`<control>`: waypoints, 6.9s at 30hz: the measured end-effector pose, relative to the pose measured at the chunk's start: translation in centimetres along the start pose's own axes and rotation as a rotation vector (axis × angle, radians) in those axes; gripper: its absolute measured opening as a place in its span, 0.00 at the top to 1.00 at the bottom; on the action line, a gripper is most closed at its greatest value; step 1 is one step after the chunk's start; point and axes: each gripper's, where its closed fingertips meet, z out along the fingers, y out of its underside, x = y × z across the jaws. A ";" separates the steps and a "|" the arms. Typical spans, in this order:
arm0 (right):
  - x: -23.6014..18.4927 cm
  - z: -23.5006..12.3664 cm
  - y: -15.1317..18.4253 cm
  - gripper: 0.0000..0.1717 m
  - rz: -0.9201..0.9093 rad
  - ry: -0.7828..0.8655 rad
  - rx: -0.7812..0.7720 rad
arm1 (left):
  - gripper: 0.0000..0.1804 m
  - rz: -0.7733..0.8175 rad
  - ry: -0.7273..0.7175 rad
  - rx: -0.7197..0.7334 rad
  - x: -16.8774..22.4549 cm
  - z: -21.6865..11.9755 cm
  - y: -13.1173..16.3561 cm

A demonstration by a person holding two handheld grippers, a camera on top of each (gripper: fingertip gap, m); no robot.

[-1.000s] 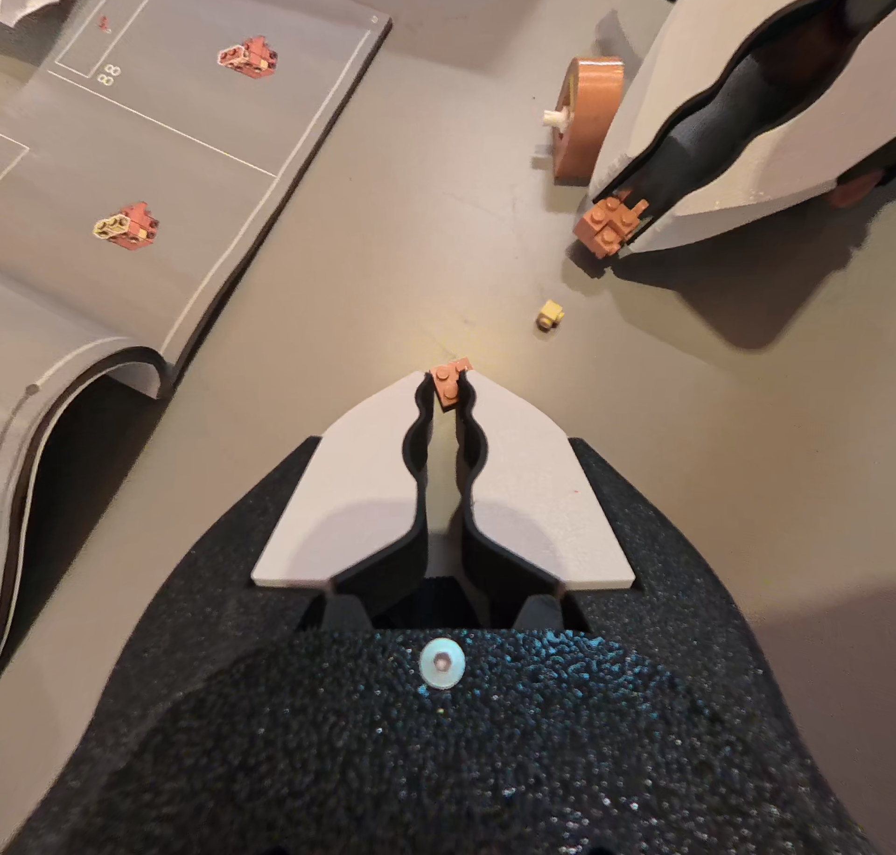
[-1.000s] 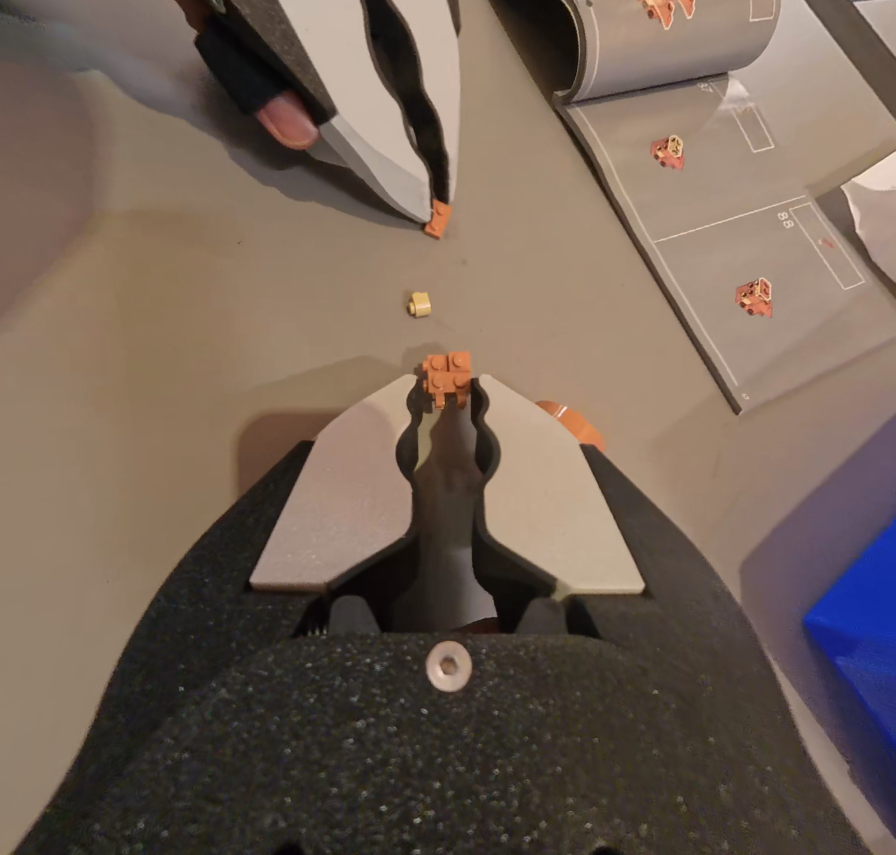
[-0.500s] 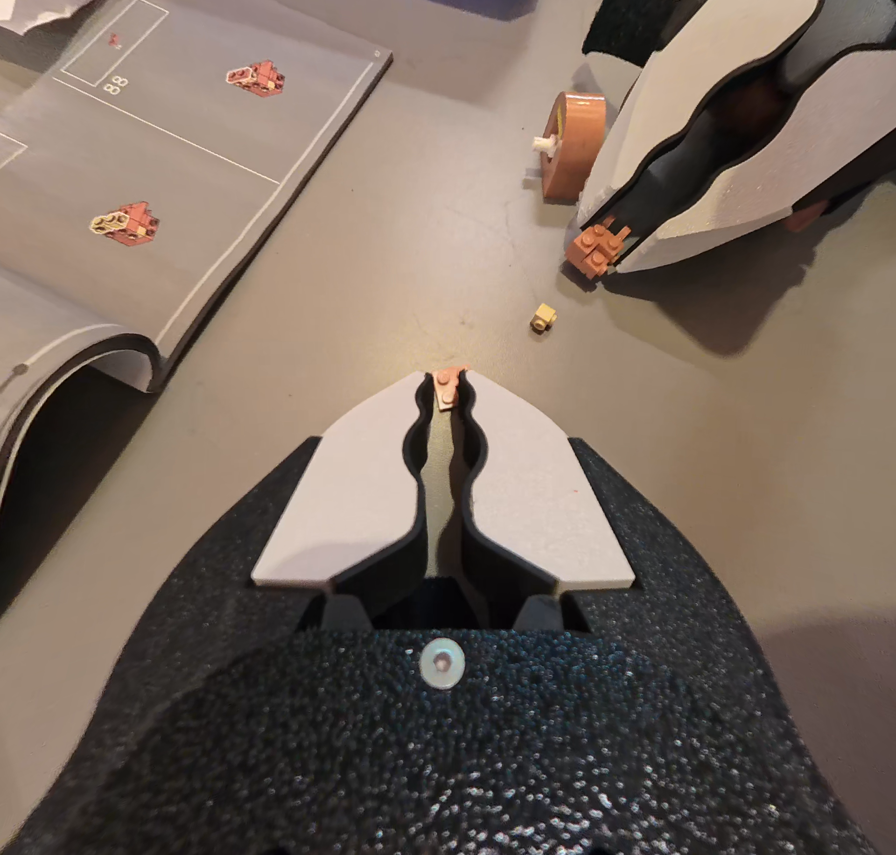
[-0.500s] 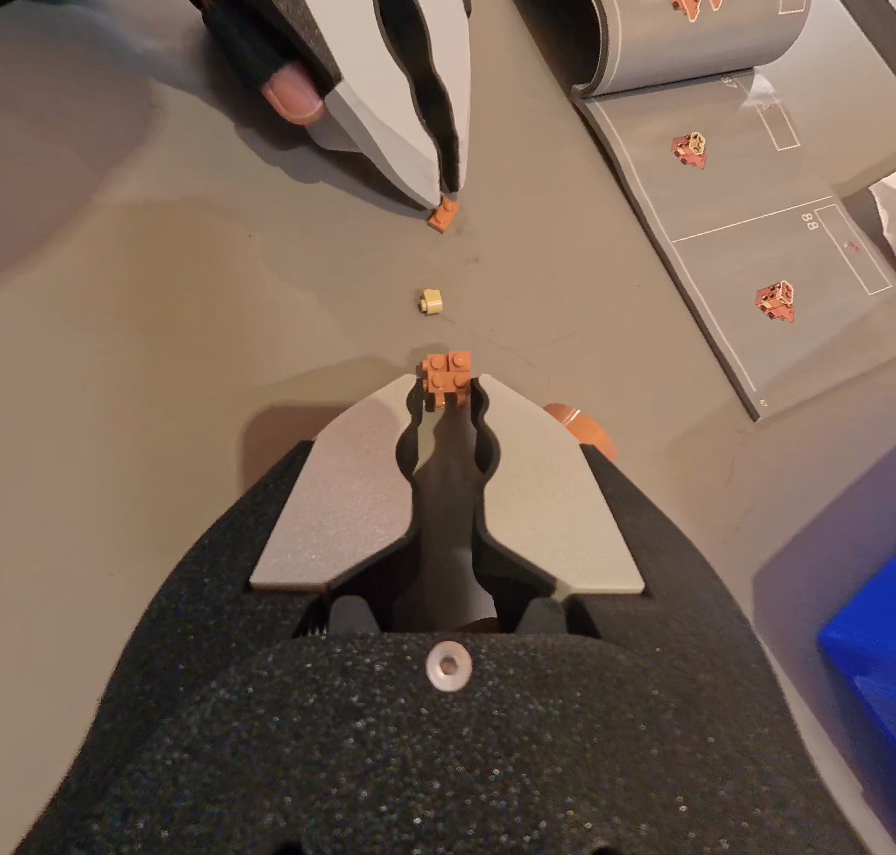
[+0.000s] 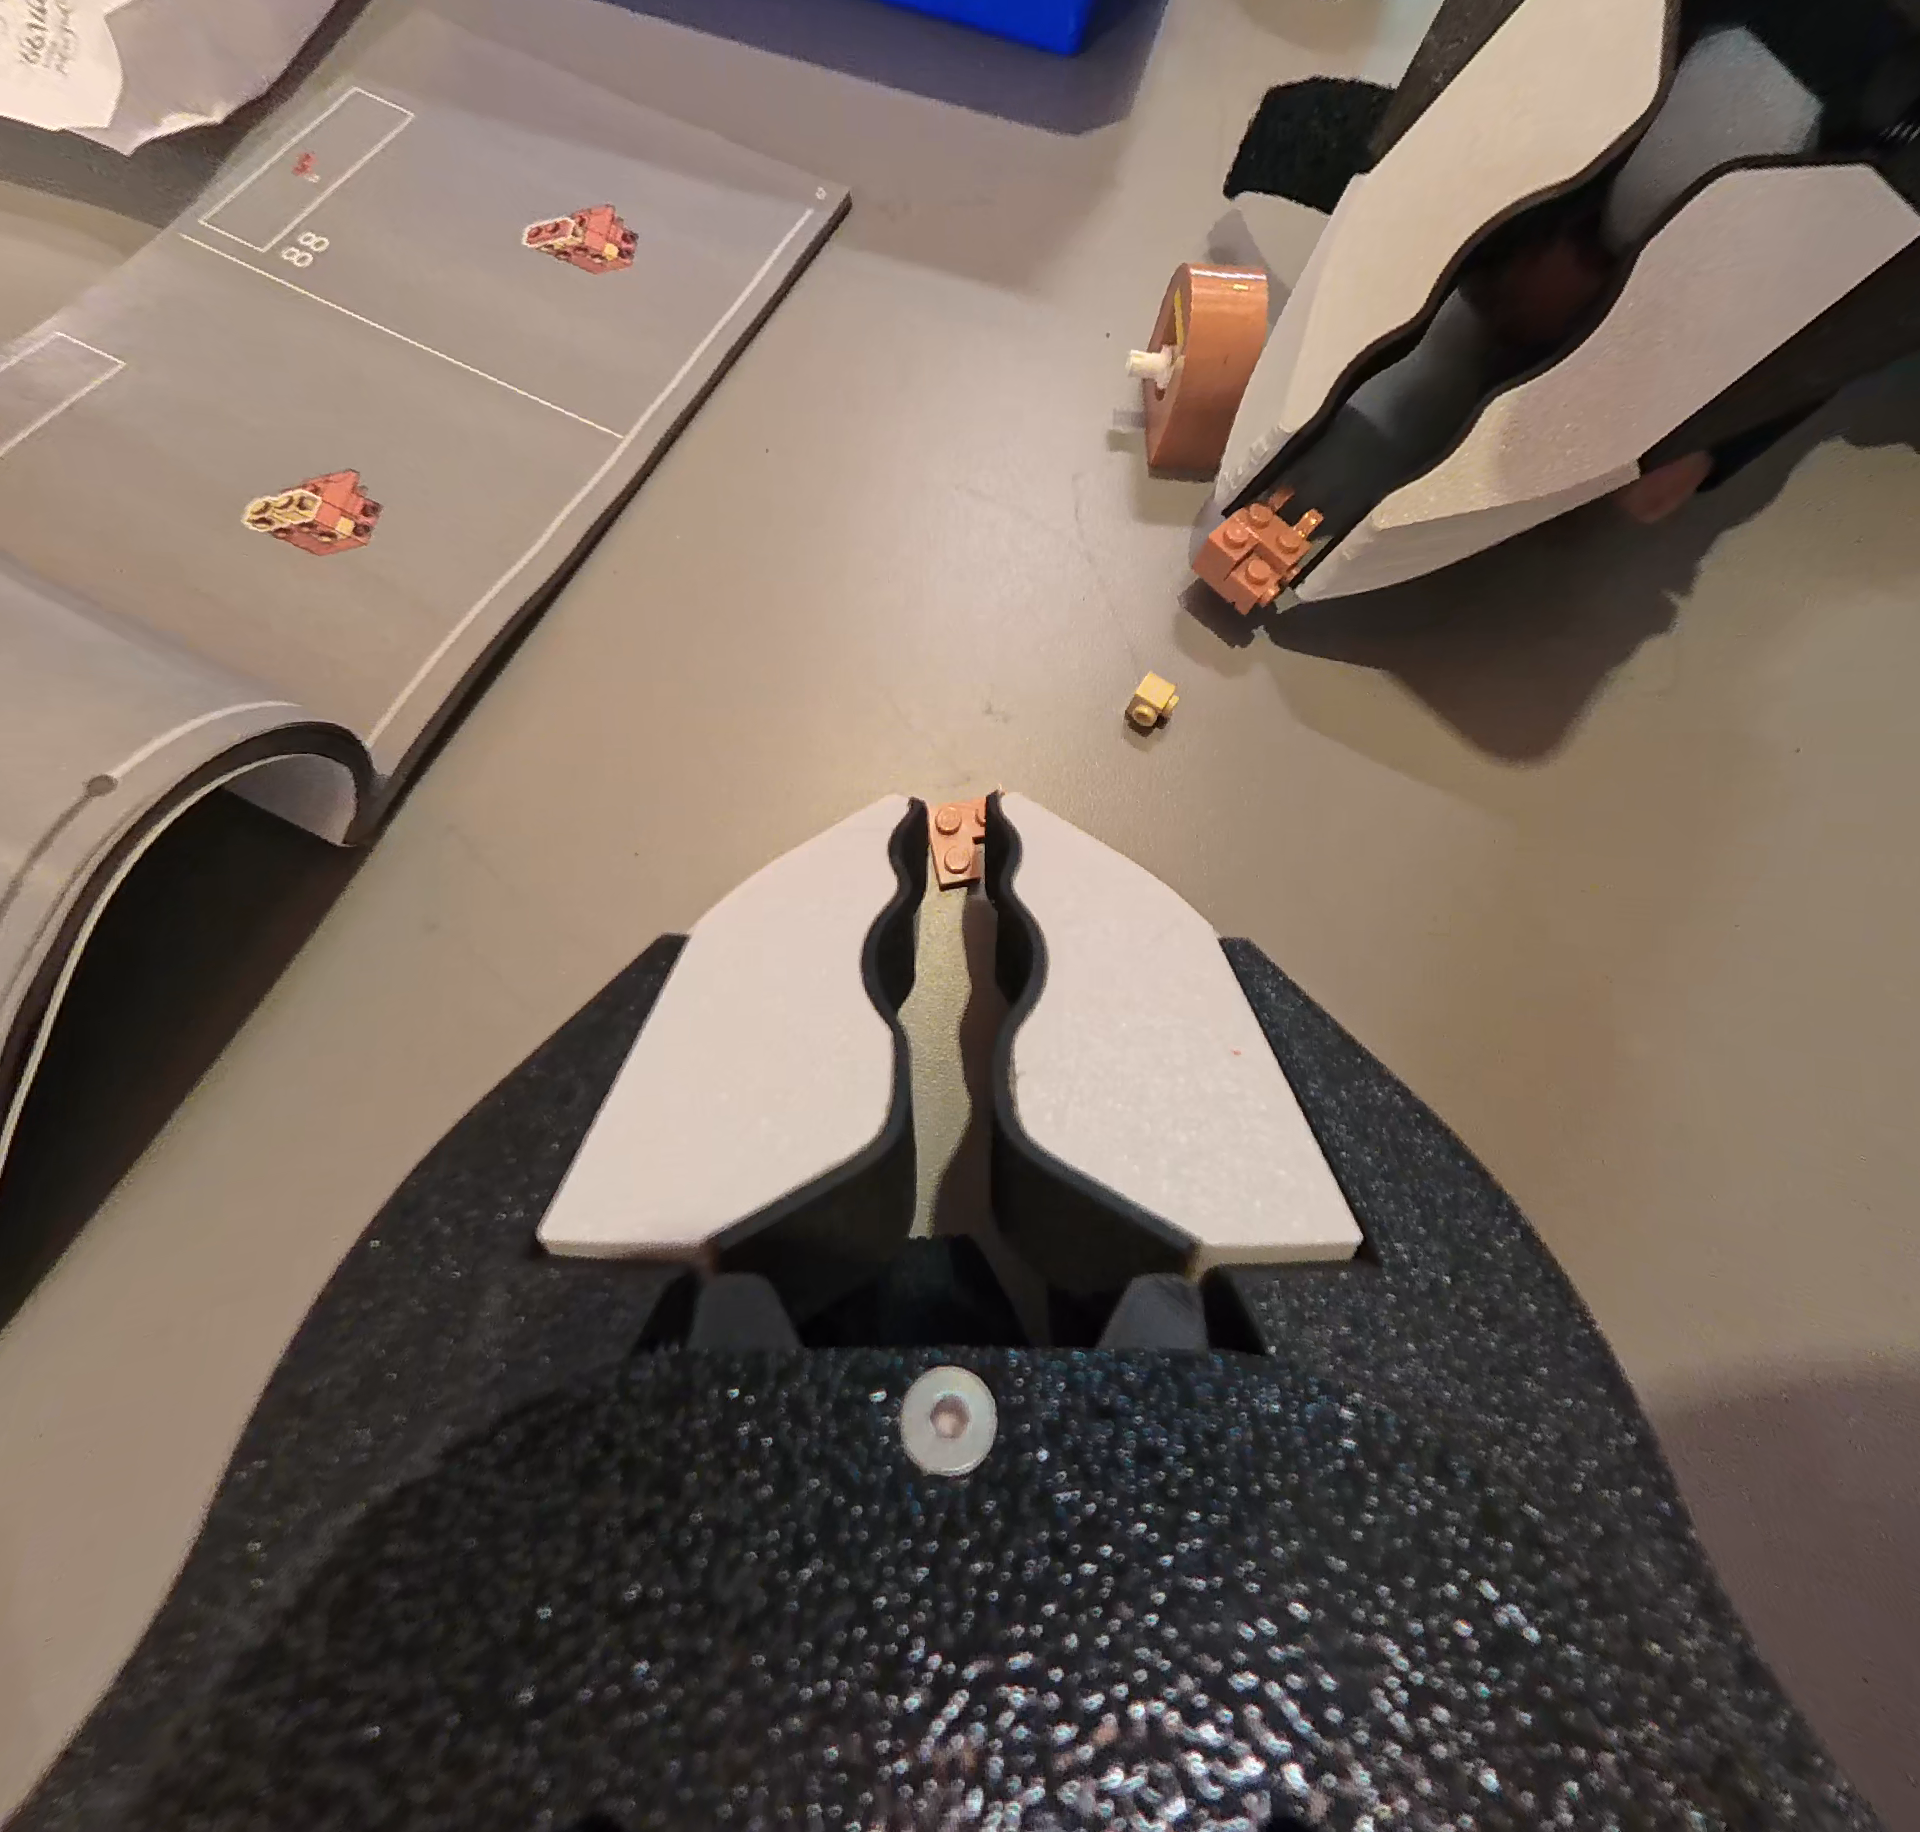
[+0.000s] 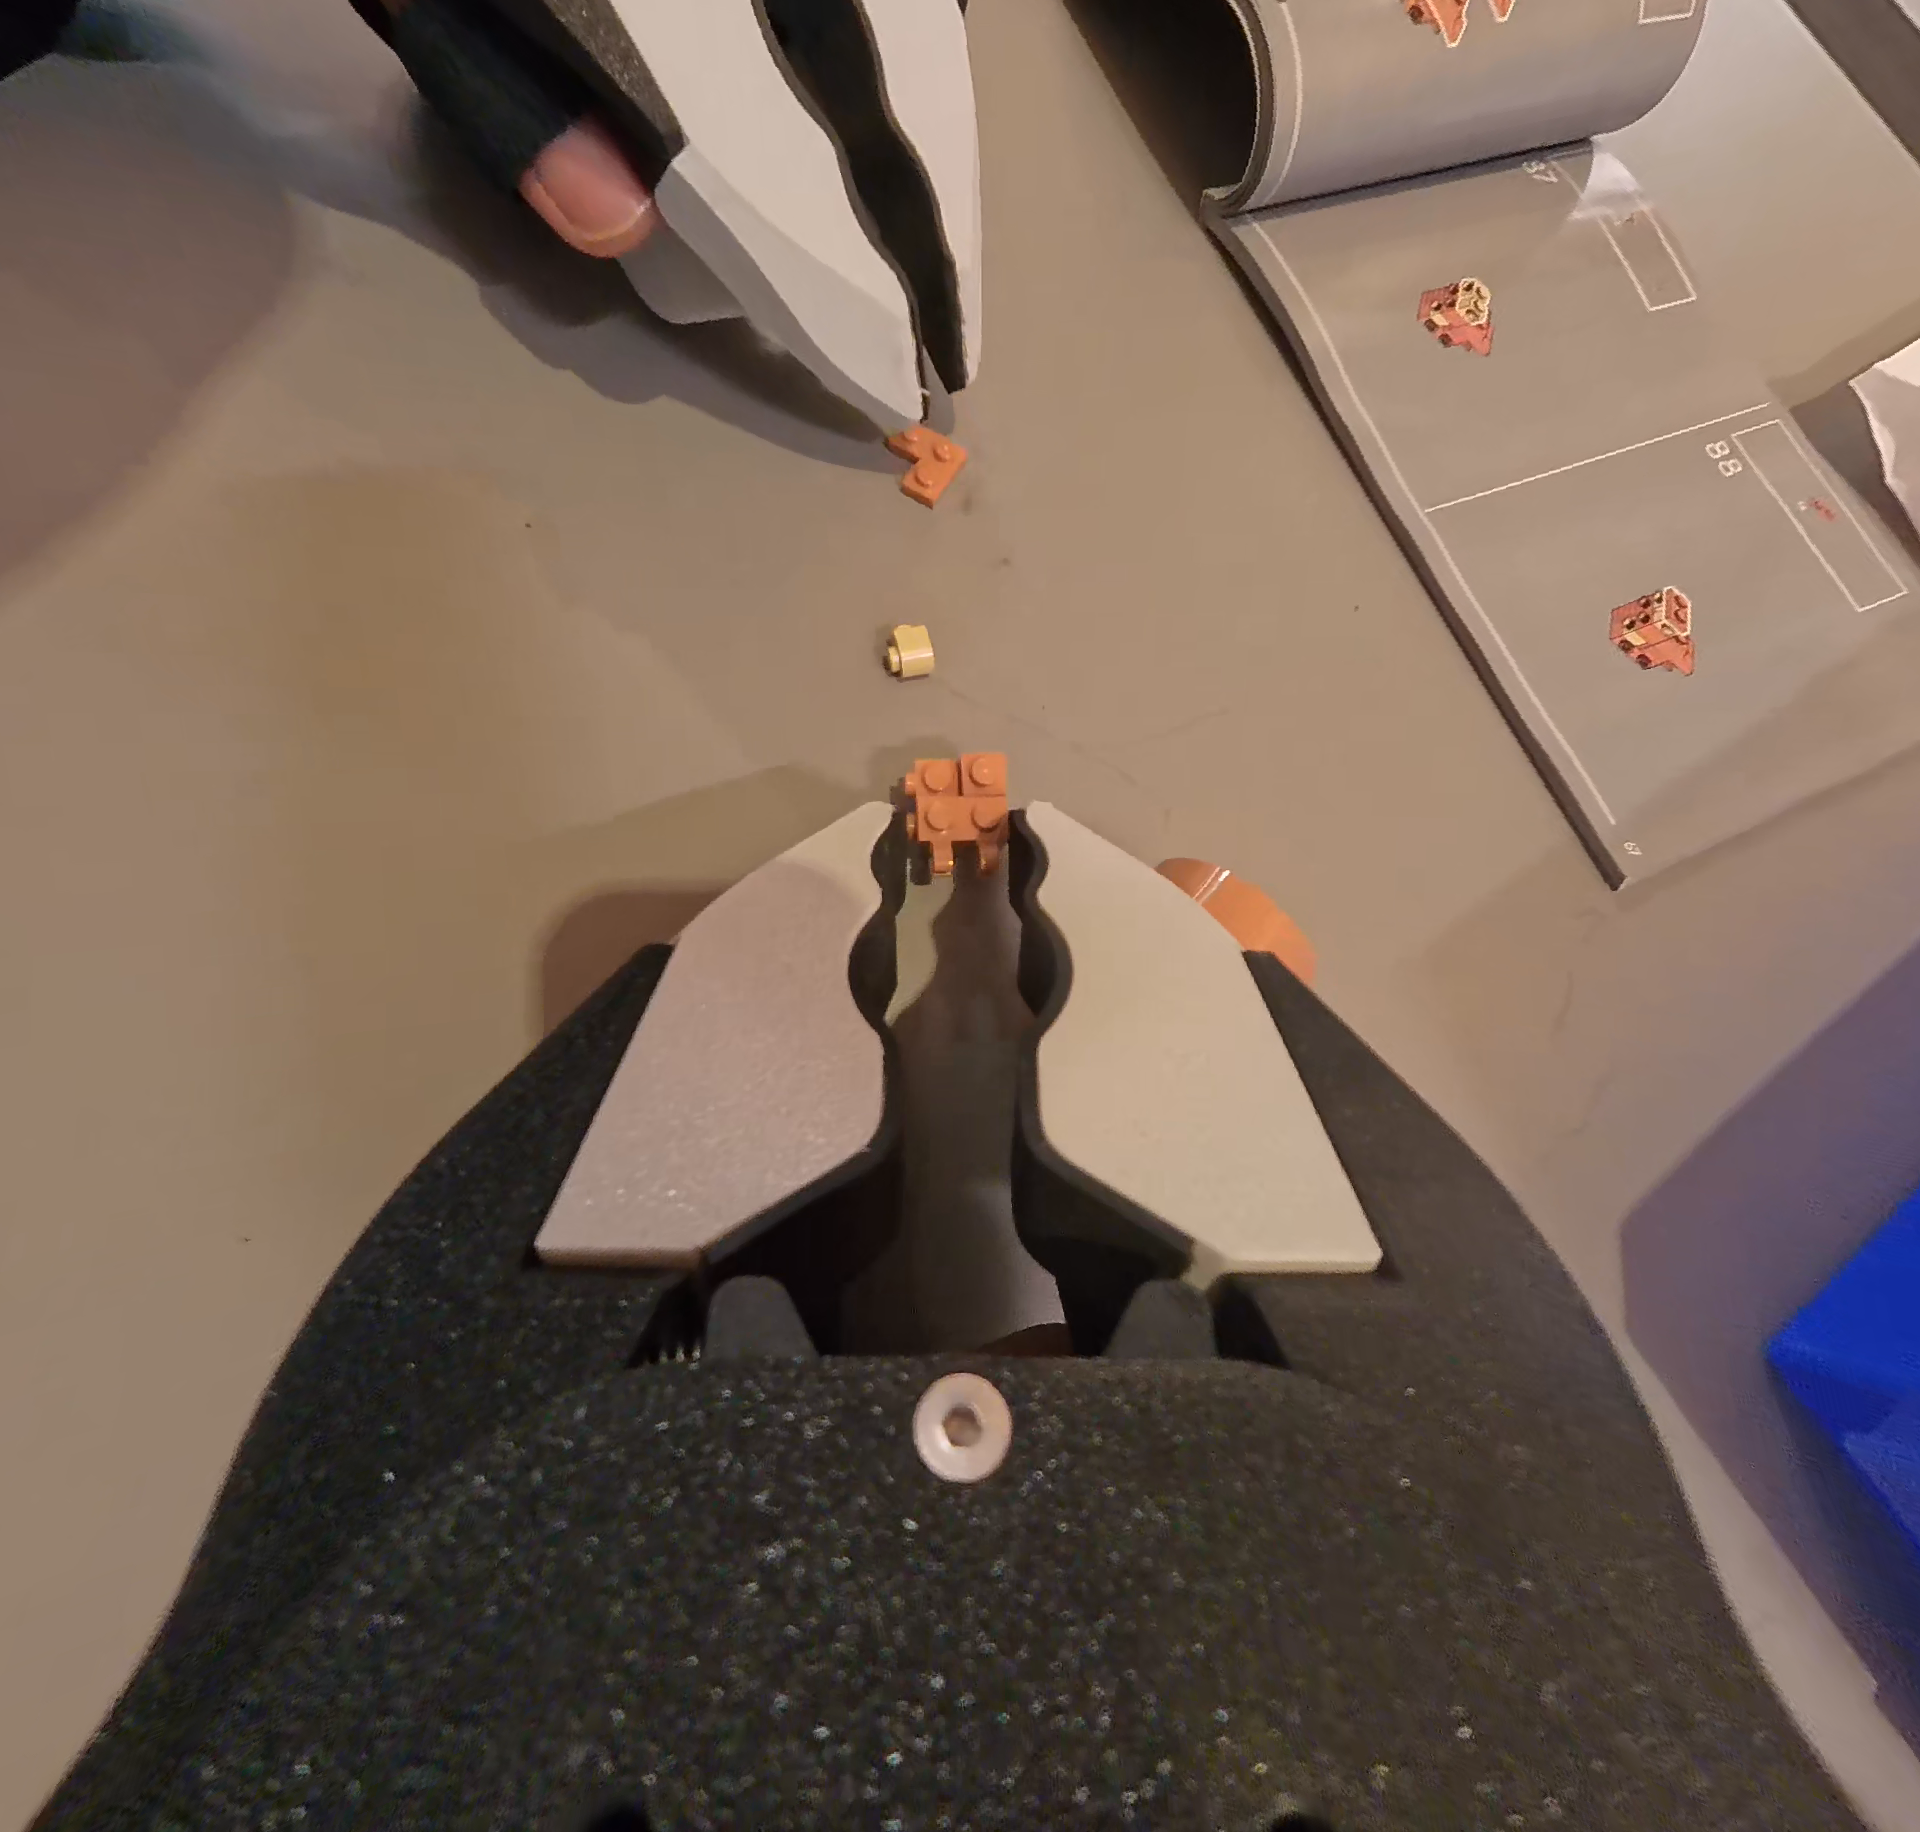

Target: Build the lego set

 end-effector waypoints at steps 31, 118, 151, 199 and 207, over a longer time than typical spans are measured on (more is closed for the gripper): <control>-0.2 -0.1 0.0 0.89 0.031 -0.047 0.008 | 0.92 0.165 0.045 0.017 0.6 -0.8 0.0; -1.8 -0.2 -0.2 0.87 -0.168 -0.041 0.029 | 0.96 0.104 0.488 -0.028 5.6 0.4 -0.9; -3.3 -0.8 -6.1 0.95 -0.419 0.057 0.351 | 0.96 -0.330 0.826 0.103 7.2 -2.0 -3.8; -2.0 -3.7 -8.0 0.92 0.452 -0.455 0.482 | 0.95 0.881 0.020 0.534 6.6 -2.4 -7.1; -2.8 -3.7 -7.8 0.93 0.492 -0.540 0.455 | 0.95 1.000 -0.011 0.582 7.7 -2.6 -7.0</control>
